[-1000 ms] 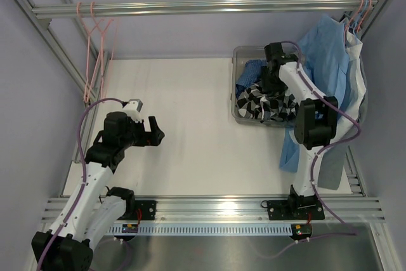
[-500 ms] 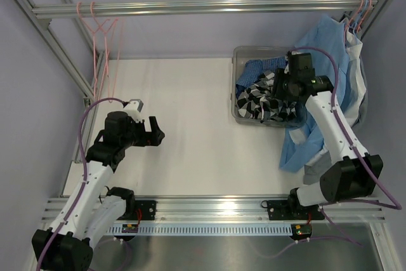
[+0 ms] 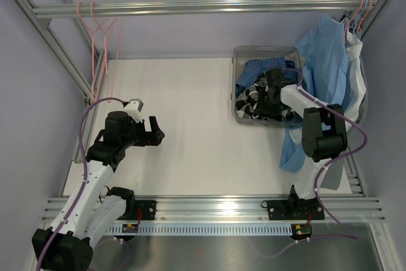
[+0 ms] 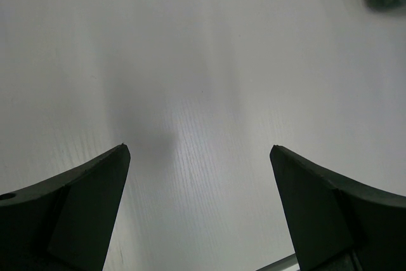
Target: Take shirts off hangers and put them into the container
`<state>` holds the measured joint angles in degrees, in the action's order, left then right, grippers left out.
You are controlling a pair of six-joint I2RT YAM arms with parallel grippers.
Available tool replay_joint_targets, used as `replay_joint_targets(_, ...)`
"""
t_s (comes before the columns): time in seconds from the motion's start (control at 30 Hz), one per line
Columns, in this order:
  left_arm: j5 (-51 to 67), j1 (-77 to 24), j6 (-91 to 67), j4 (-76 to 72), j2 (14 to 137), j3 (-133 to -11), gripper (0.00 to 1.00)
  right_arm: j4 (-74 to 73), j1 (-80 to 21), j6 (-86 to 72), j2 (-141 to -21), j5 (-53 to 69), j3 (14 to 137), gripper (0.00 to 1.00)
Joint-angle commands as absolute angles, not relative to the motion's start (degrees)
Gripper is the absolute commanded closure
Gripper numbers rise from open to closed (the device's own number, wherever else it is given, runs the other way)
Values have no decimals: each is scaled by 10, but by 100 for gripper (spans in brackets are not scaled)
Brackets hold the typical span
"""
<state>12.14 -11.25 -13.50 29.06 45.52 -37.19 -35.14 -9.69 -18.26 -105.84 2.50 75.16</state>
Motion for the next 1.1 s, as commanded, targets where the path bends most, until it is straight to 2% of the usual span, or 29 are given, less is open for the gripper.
replay_joint_targets(0.0,109,-114,-132,277,454,-381,1,-312,-100,-203,-1102,3,775,53)
replay_joint_targets(0.2,106,-114,-134,279,449,-381,1,-351,-102,-196,-1058,-33,797,49)
replay_joint_targets(0.43,107,-114,-154,316,438,-420,1,-436,-102,-162,-906,-13,874,35)
replay_joint_targets(0.47,105,-114,-157,325,436,-431,1,-448,-101,-156,-889,-13,885,29)
replay_joint_targets(0.67,91,-114,-166,417,424,-550,1,-526,-103,-127,-753,-50,966,18)
replay_joint_targets(0.83,51,-114,-155,488,409,-668,1,-560,-102,-91,-633,-101,1010,4)
replay_joint_targets(1.07,-19,-114,-154,526,346,-751,1,-523,-102,-79,-466,-119,976,0)
